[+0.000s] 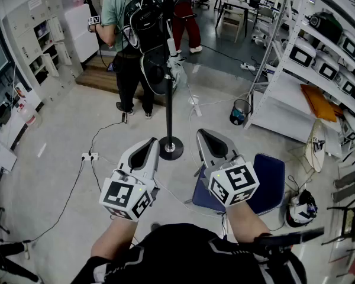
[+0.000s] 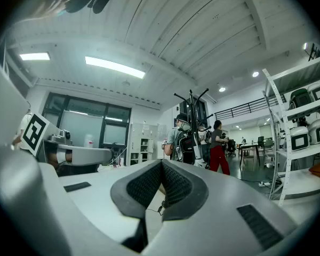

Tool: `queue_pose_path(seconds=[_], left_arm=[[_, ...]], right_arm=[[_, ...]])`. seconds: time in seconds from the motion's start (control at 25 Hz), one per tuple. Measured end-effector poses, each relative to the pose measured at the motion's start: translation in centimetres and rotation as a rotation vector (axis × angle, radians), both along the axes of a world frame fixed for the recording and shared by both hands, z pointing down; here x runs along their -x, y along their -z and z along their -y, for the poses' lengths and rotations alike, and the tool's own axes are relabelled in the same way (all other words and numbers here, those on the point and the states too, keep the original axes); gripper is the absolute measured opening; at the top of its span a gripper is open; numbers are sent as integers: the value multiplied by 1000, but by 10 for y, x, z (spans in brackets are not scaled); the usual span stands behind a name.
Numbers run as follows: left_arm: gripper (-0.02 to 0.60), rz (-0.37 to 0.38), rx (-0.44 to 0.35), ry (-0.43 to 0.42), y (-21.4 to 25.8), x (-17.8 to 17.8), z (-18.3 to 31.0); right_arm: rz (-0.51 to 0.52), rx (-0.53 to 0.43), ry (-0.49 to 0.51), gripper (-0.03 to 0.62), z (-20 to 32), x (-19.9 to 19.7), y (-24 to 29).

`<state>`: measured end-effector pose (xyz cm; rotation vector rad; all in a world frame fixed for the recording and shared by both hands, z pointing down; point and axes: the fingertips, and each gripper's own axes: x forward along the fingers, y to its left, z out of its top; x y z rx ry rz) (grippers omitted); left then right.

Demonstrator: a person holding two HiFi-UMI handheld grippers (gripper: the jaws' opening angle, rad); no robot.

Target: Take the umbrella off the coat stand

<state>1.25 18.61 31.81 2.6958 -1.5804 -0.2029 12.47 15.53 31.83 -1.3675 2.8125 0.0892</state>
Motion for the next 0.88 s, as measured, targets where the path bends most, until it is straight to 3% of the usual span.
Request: queue_pose_path(seconds=[0.88], left_arm=[[9, -17, 4, -15, -3, 41, 7]], right_arm=[[13, 14, -43, 3, 9, 31, 0]])
